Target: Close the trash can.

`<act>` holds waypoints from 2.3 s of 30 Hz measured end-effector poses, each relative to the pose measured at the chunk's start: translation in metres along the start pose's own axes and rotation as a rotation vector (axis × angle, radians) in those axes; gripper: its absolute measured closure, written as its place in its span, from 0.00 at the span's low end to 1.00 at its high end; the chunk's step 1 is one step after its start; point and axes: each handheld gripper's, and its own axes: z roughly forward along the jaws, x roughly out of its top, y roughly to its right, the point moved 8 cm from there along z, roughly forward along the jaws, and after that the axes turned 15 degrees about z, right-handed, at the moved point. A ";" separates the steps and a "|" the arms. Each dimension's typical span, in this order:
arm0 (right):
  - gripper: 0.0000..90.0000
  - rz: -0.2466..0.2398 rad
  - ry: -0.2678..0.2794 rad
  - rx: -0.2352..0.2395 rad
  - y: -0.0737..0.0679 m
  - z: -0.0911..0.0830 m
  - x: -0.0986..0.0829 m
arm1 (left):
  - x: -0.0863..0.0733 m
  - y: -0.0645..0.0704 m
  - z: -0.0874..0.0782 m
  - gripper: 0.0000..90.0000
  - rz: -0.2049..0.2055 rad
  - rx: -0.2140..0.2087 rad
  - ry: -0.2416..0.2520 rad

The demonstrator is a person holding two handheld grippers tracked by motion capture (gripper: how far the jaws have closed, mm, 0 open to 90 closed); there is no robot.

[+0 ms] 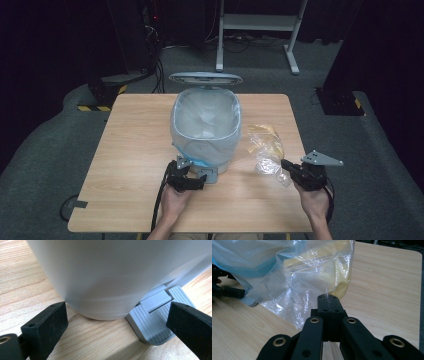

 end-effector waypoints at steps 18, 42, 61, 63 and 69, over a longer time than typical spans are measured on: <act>1.00 -0.019 0.014 0.041 -0.011 -0.022 0.019 | 0.000 0.000 0.000 0.04 0.000 0.000 0.000; 1.00 -0.040 0.038 0.120 -0.027 -0.046 0.046 | 0.000 0.000 0.000 0.04 0.000 0.000 0.000; 1.00 -0.048 0.049 0.168 -0.036 -0.057 0.064 | 0.000 0.000 0.000 0.04 0.000 0.000 0.000; 1.00 -0.050 0.049 0.174 -0.038 -0.058 0.067 | 0.000 0.000 0.000 0.04 -0.001 0.000 0.001; 1.00 -0.064 0.051 0.179 -0.043 -0.058 0.075 | 0.000 0.000 0.000 0.04 0.000 0.000 0.000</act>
